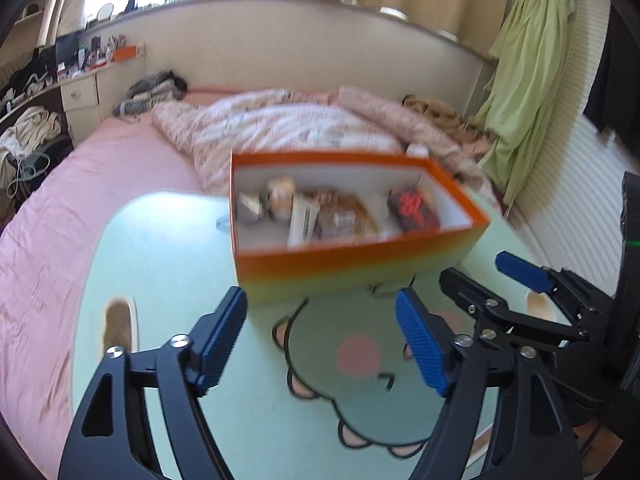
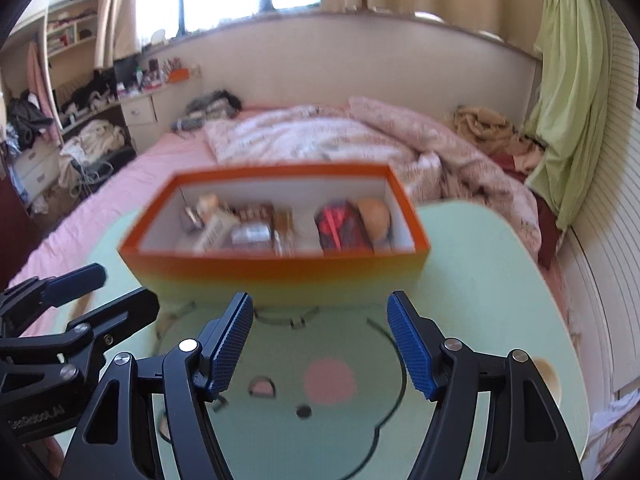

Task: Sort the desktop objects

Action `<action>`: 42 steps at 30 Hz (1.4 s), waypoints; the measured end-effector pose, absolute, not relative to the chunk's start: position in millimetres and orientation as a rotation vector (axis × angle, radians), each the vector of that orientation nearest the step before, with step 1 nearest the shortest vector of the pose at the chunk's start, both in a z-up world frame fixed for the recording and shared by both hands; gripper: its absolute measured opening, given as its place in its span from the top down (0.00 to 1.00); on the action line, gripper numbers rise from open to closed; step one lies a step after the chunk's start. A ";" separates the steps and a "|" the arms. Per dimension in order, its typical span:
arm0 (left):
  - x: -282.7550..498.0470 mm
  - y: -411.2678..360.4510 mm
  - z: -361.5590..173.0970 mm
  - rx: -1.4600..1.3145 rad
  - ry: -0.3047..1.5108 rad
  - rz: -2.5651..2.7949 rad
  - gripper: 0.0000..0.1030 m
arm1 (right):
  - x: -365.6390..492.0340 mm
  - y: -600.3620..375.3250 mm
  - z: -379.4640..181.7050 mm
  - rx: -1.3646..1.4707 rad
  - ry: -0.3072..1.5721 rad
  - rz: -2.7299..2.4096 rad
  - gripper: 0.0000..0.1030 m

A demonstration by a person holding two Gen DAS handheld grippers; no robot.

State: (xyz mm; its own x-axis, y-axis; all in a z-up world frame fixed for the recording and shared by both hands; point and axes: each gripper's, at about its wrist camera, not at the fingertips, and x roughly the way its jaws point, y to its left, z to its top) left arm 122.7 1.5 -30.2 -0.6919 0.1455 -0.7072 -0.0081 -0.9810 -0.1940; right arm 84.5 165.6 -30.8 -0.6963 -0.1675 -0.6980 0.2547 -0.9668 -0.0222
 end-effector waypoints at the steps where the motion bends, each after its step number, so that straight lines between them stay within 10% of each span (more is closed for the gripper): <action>1: 123.5 1.9 -37.2 -1.218 -0.276 2.794 0.23 | 85.1 166.3 -36.2 1.108 0.176 -2.689 0.33; 10: 110.8 10.8 -75.2 -1.351 -0.230 2.778 0.20 | 74.3 172.8 -74.8 1.257 0.190 -2.648 0.32; 16: 105.8 9.0 -78.0 -1.384 -0.219 2.783 0.01 | 70.5 186.9 -81.3 1.336 0.122 -2.695 0.04; 42: 100.3 -0.7 -88.1 -1.498 -0.119 2.864 0.00 | 69.8 184.8 -81.6 1.344 0.148 -2.677 0.00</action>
